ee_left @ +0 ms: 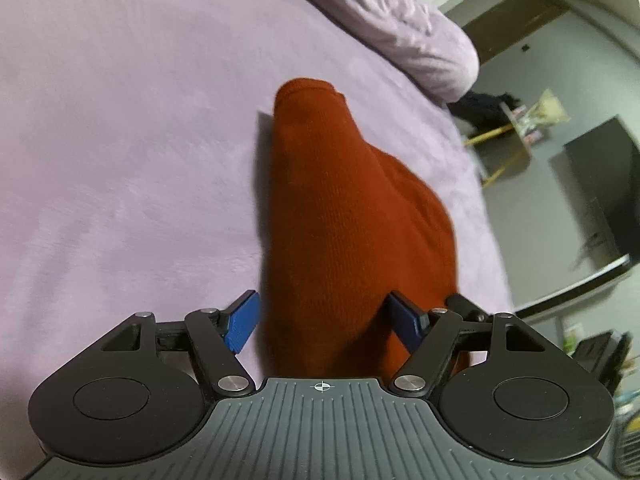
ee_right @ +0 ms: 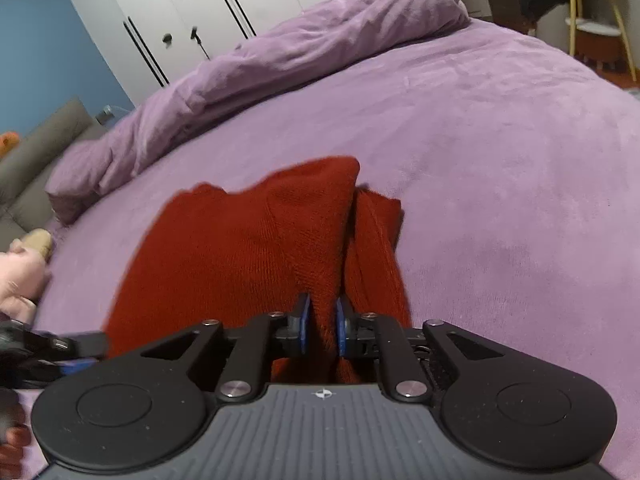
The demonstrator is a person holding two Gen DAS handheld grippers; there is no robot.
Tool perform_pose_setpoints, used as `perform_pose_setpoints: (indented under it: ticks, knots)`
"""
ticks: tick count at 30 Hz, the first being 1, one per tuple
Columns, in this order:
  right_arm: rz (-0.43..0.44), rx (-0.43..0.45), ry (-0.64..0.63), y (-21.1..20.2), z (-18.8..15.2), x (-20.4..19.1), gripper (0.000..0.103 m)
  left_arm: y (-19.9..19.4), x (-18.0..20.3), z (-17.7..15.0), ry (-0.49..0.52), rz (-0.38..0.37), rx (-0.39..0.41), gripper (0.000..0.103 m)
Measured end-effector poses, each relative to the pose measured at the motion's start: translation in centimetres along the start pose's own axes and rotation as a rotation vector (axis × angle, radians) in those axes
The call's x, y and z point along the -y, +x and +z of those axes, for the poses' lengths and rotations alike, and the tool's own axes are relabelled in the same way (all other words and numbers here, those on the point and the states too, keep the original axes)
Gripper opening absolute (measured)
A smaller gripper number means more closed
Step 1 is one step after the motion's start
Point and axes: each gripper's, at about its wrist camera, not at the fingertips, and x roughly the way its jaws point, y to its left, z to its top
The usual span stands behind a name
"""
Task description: Fold small clothes
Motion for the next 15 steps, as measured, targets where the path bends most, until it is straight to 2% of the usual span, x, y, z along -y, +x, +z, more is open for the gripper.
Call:
perform_pose_setpoints:
  ticks: [1, 3, 4, 6, 10, 13, 14, 15]
  knots:
    - [0.019, 0.004, 0.027, -0.3, 0.2, 0.6, 0.026, 0.4, -0.5, 0.2, -0.026, -0.024, -0.006, 0.076]
    - [0.025, 0.018, 0.091, -0.9, 0.6, 2.0, 0.063, 1.4, -1.3, 0.3, -0.06, -0.06, -0.015, 0.077]
    - [0.023, 0.024, 0.117, -1.0, 0.6, 2.5, 0.066, 1.9, -1.6, 0.3, -0.073, -0.074, -0.023, 0.077]
    - [0.057, 0.001, 0.17, -0.8, 0.7, 4.1, 0.066, 2.9, -1.9, 0.5, -0.088, -0.104, -0.025, 0.076]
    - [0.297, -0.107, 0.38, 2.0, 0.2, 7.3, 0.069, 4.5, -1.3, 1.4, -0.074, -0.095, -0.031, 0.071]
    - [0.372, -0.092, 0.451, 3.4, 0.0, 7.7, 0.066, 5.0, -1.1, 1.7, -0.075, -0.082, -0.031, 0.063]
    - [0.384, -0.094, 0.454, 3.9, 0.0, 7.5, 0.054, 4.8, -1.1, 1.7, -0.069, -0.079, -0.029, 0.06]
    - [0.361, -0.104, 0.444, 4.4, -0.1, 6.9, 0.037, 4.7, -1.1, 1.7, -0.063, -0.076, -0.027, 0.057]
